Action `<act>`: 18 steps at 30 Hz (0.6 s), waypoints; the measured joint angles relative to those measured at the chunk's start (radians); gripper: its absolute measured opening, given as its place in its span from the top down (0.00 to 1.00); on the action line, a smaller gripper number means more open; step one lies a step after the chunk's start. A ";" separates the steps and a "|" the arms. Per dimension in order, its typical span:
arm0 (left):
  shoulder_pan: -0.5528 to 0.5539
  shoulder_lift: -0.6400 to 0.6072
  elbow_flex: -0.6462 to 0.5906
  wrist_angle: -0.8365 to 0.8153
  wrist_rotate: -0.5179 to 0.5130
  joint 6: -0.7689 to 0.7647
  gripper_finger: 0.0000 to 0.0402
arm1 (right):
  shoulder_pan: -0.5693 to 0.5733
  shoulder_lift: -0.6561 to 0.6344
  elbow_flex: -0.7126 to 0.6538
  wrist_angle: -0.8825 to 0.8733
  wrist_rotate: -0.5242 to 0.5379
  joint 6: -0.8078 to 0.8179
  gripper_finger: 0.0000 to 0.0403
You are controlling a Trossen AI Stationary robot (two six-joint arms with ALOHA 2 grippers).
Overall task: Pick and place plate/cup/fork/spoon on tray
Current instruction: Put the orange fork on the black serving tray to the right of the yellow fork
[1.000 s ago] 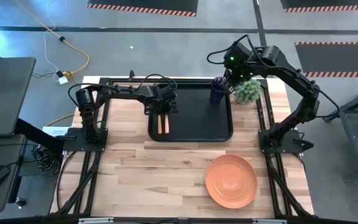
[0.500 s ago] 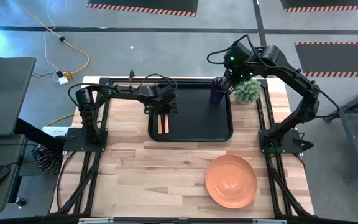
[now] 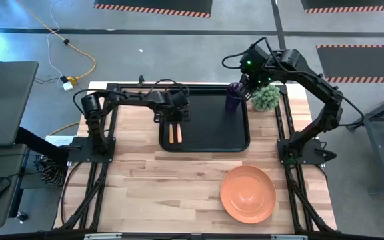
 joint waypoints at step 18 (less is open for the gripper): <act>-0.137 -0.066 0.001 0.225 -0.037 0.009 0.82 | 0.000 0.000 0.000 0.000 0.000 0.000 0.70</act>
